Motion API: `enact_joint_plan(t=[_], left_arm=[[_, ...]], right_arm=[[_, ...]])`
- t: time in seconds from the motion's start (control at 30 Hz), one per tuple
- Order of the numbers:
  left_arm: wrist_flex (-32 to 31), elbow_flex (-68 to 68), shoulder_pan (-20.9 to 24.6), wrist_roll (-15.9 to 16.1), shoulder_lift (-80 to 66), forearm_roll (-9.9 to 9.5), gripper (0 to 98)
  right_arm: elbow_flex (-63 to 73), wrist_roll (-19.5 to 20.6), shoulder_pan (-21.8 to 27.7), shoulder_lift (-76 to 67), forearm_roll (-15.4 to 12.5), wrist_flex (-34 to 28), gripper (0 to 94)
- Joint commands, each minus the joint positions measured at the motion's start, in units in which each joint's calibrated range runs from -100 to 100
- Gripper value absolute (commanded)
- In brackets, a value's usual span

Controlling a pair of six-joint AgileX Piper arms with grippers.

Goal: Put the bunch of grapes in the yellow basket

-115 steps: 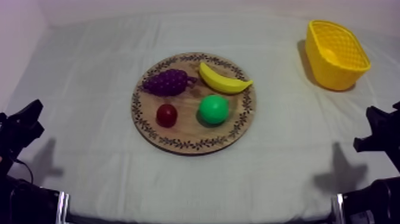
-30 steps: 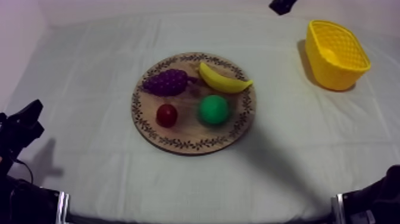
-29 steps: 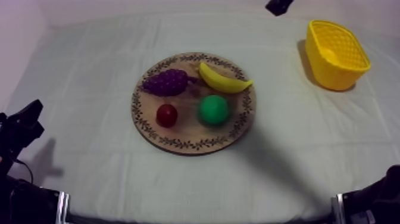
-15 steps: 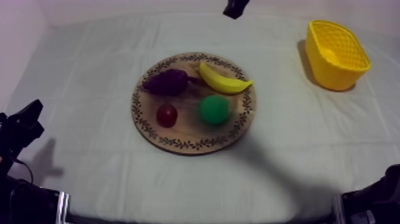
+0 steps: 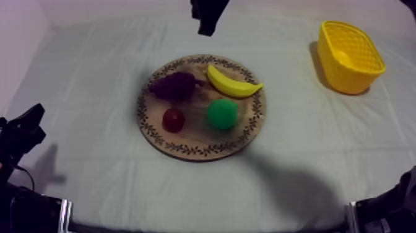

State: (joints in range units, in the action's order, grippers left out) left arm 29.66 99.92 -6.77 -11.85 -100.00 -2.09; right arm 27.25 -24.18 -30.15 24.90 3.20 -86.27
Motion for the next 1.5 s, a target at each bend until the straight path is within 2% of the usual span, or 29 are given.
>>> enact_joint_plan(t=[0.0, 0.4, 0.7, 0.9, 1.03, 1.23, 1.47], left_arm=[[0.0, 0.0, 0.0, 0.0, 0.0, 0.02, 0.1], [0.0, 0.0, 0.0, 0.0, 0.0, 0.02, 0.1], [0.0, 0.0, 0.0, 0.0, 0.0, 0.02, 0.1], [0.0, 0.0, 0.0, 0.0, 0.0, 0.02, 0.1], [0.0, 0.0, 0.0, 0.0, 0.0, 0.02, 0.1], [0.0, 0.0, 0.0, 0.0, 0.0, 0.02, 0.1], [0.0, 0.0, 0.0, 0.0, 0.0, 0.02, 0.1]], right_arm=[[1.5, -0.5, -0.1, 1.8, -0.6, -1.4, 0.5], [11.1, -2.2, -1.3, 10.9, -3.4, -9.9, 3.2], [14.2, -2.0, -2.0, 15.0, -2.8, -10.4, 20.7], [15.3, -2.0, -2.0, 16.1, -2.8, -9.9, 42.4], [15.6, -2.0, -2.0, 16.4, -2.6, -9.4, 52.3], [16.4, -3.3, -1.8, 16.6, -3.0, -10.0, 60.0], [16.8, -4.9, -1.6, 17.7, -3.6, -10.8, 62.4]])
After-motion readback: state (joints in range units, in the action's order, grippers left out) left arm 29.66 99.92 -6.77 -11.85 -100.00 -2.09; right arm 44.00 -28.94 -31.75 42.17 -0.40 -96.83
